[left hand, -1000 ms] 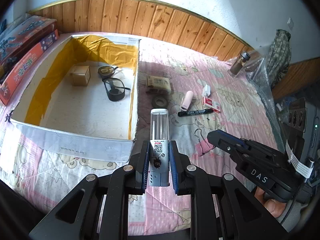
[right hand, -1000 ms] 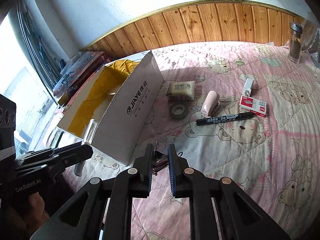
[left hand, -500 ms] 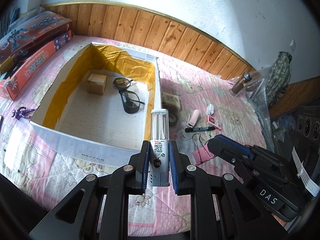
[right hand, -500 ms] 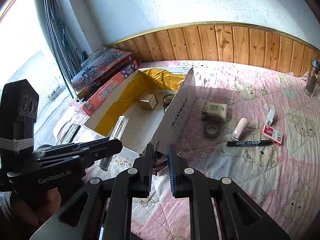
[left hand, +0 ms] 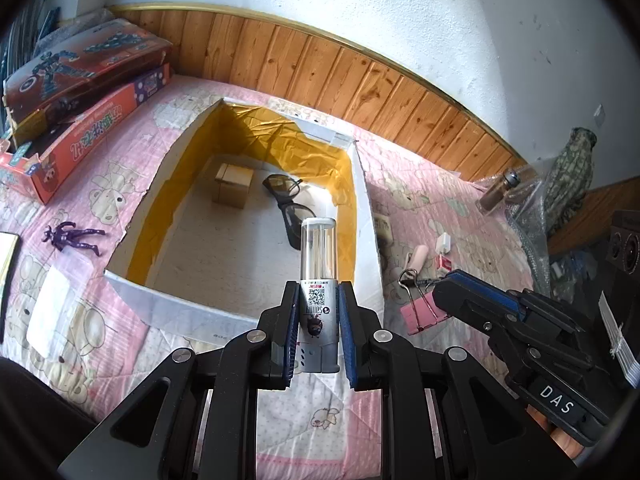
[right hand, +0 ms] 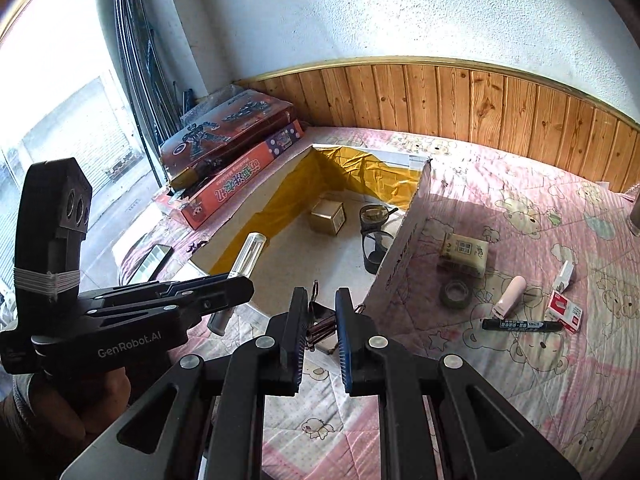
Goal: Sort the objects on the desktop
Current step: 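Carry the glue stick and pink binder clip over the box with both tools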
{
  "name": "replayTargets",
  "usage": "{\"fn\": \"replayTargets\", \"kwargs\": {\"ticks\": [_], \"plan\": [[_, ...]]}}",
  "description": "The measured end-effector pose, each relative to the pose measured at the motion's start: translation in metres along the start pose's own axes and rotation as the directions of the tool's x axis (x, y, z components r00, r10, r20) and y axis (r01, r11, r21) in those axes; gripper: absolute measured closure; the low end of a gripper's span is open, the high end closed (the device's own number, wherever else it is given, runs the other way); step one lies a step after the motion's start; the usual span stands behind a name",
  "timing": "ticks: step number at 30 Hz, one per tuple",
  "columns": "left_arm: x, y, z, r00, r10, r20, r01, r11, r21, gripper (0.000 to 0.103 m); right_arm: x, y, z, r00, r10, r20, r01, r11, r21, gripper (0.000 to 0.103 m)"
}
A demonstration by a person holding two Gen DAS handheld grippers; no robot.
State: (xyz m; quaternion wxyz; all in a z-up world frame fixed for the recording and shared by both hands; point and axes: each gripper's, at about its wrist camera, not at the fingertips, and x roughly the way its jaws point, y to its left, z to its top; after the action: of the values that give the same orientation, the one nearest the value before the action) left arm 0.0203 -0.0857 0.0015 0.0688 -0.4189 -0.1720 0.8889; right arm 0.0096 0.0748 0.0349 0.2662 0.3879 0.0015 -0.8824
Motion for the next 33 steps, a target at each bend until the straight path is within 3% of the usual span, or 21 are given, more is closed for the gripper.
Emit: {"fn": "replayTargets", "kwargs": {"ticks": [20, 33], "plan": [[0.036, 0.043, 0.033, 0.996, 0.066, -0.064, -0.067, 0.998, -0.004, 0.084, 0.062, 0.027, 0.032, 0.996, 0.004, -0.09, -0.013, 0.995, -0.094, 0.088], [0.064, 0.062, 0.045, 0.989, 0.072, -0.127, -0.075, 0.997, -0.015, 0.084, 0.104, 0.035, 0.048, 0.985, -0.007, -0.17, -0.016, 0.992, -0.128, 0.088]]}}
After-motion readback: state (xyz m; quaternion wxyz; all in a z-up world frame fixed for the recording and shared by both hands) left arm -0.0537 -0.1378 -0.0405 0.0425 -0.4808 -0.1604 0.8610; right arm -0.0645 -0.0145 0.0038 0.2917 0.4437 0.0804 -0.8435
